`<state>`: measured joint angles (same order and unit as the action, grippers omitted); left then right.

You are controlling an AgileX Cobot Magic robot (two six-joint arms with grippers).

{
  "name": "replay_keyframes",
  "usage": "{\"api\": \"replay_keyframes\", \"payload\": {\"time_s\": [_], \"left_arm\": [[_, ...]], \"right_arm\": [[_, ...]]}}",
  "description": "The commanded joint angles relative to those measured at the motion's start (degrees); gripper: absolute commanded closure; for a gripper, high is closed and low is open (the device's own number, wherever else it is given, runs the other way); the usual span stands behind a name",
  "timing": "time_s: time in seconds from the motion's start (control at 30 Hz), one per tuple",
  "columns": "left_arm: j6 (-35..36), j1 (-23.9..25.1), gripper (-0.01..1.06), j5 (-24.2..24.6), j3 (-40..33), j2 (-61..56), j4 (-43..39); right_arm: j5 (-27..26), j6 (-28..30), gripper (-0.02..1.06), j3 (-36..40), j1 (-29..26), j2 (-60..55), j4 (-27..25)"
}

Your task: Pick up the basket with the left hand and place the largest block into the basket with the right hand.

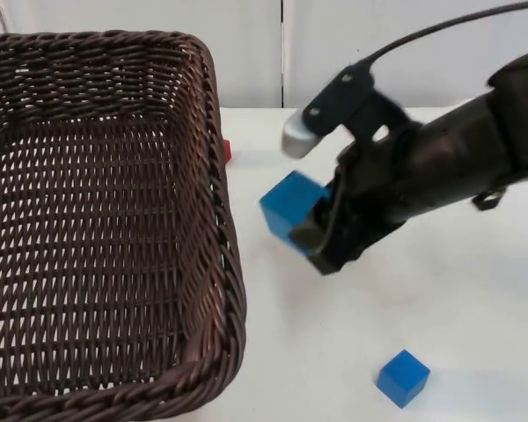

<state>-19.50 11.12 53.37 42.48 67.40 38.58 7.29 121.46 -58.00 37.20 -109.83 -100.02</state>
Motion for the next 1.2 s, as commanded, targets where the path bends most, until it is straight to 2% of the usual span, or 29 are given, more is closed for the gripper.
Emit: {"api": "replay_keyframes", "payload": {"time_s": [0.0,0.03,0.17,0.37,0.5,0.53,0.57,0.6,0.7,0.8,0.9,1.0,1.03,1.17], "left_arm": [[0.49,0.28,0.99,-0.16,0.08,-0.58,1.30],[0.49,0.28,0.99,-0.16,0.08,-0.58,1.30],[0.49,0.28,0.99,-0.16,0.08,-0.58,1.30],[0.49,0.28,0.99,-0.28,0.08,-0.58,1.30],[0.49,0.28,0.99,-0.28,0.08,-0.58,1.30],[0.49,0.28,0.99,-0.28,0.08,-0.58,1.30],[0.49,0.28,0.99,-0.28,0.08,-0.58,1.30],[0.49,0.28,0.99,-0.28,0.08,-0.58,1.30],[0.49,0.28,0.99,-0.28,0.08,-0.58,1.30],[0.49,0.28,0.99,-0.28,0.08,-0.58,1.30],[0.49,0.28,0.99,-0.28,0.08,-0.58,1.30],[0.49,0.28,0.99,-0.28,0.08,-0.58,1.30],[0.49,0.28,0.99,-0.28,0.08,-0.58,1.30],[0.49,0.28,0.99,-0.28,0.08,-0.58,1.30]], "right_arm": [[-0.18,0.27,1.05,1.25,-0.15,3.77,0.07],[-0.18,0.27,1.05,1.25,-0.15,3.77,0.07],[-2.89,-8.65,1.05,1.59,-0.04,9.61,0.07],[-5.67,-11.10,1.05,2.55,-0.04,14.45,0.07],[-20.99,-9.39,1.05,2.55,-0.04,17.91,0.07],[-20.99,-9.39,1.05,2.55,-0.04,17.91,0.07],[-25.75,-9.50,1.05,2.71,-0.04,18.12,0.07],[-27.60,-10.12,1.05,3.11,-0.04,18.56,0.07],[-26.21,-12.58,1.05,4.85,0.08,19.54,0.07],[-26.14,-19.51,1.05,7.42,0.08,19.73,0.07],[-25.65,-20.52,1.05,9.02,0.08,19.73,0.07],[-20.02,-19.58,1.05,10.46,0.08,20.01,0.07],[-20.02,-19.58,1.05,10.46,0.08,20.01,0.07],[-10.77,-22.04,1.05,10.59,0.08,20.94,0.07]]}}
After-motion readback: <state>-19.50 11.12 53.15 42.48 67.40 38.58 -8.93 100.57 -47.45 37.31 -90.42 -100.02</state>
